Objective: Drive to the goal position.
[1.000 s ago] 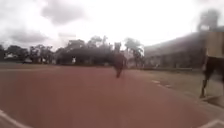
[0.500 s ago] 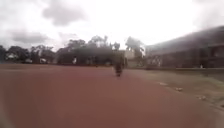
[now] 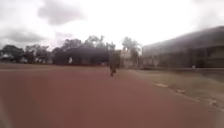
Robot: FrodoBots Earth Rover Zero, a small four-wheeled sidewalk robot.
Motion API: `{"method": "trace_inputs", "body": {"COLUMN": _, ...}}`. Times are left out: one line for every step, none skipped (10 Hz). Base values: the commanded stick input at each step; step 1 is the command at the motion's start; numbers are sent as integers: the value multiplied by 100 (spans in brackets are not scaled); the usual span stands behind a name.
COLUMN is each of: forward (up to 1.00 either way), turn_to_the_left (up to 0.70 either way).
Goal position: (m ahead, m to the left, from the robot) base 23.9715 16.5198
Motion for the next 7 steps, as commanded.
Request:
{"method": "trace_inputs", "body": {"forward": 85, "turn_to_the_left": 0}}
{"method": "trace_inputs", "body": {"forward": 85, "turn_to_the_left": 0}}
{"method": "trace_inputs", "body": {"forward": 85, "turn_to_the_left": 0}}
{"method": "trace_inputs", "body": {"forward": 85, "turn_to_the_left": 0}}
{"method": "trace_inputs", "body": {"forward": 85, "turn_to_the_left": 0}}
{"method": "trace_inputs", "body": {"forward": 85, "turn_to_the_left": 0}}
{"method": "trace_inputs", "body": {"forward": 85, "turn_to_the_left": 0}}
